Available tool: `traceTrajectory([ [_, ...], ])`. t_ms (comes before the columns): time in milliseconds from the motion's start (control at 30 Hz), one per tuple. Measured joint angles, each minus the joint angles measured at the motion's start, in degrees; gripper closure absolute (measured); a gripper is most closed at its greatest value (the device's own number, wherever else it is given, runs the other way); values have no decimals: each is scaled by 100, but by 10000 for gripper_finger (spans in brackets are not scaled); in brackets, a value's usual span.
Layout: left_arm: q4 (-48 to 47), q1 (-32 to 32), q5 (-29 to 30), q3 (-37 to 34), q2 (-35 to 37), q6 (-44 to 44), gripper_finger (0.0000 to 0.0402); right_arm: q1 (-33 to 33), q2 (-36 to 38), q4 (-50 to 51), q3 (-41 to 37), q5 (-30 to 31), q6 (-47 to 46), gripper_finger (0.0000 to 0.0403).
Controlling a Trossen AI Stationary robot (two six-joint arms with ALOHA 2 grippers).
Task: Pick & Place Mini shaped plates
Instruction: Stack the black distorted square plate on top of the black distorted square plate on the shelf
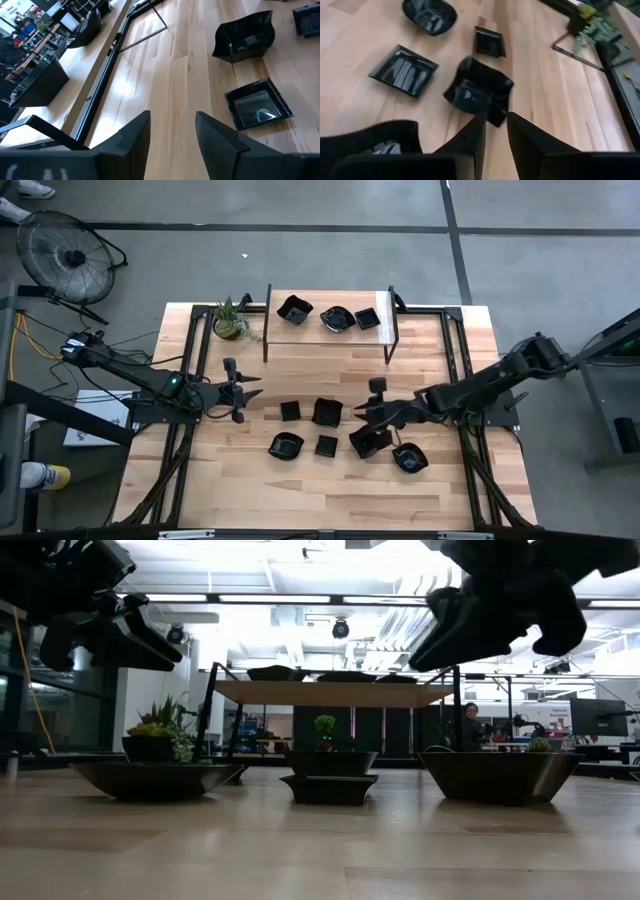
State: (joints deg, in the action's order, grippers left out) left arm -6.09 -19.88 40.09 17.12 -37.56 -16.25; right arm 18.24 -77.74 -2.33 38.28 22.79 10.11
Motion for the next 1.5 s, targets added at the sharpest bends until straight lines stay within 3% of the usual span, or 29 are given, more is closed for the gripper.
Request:
traceTrajectory([
  [167,0,0,-94,0,0,-11,250,-19,-542,382,478,-281,755,291],
  [467,0,0,-104,0,0,-22,250,-22,-1274,644,1252,-218,2575,241],
  [833,3,0,-121,0,0,-22,250,-94,-1917,797,1246,-220,4391,242],
  [1067,15,0,-121,0,0,-4,250,-490,-2054,688,1246,-278,4742,253],
  [1233,15,0,-119,0,0,-2,250,-663,-2054,729,1246,-811,5034,260],
  [1500,15,0,-119,0,0,0,250,-920,-2067,587,1246,-1182,5339,261],
])
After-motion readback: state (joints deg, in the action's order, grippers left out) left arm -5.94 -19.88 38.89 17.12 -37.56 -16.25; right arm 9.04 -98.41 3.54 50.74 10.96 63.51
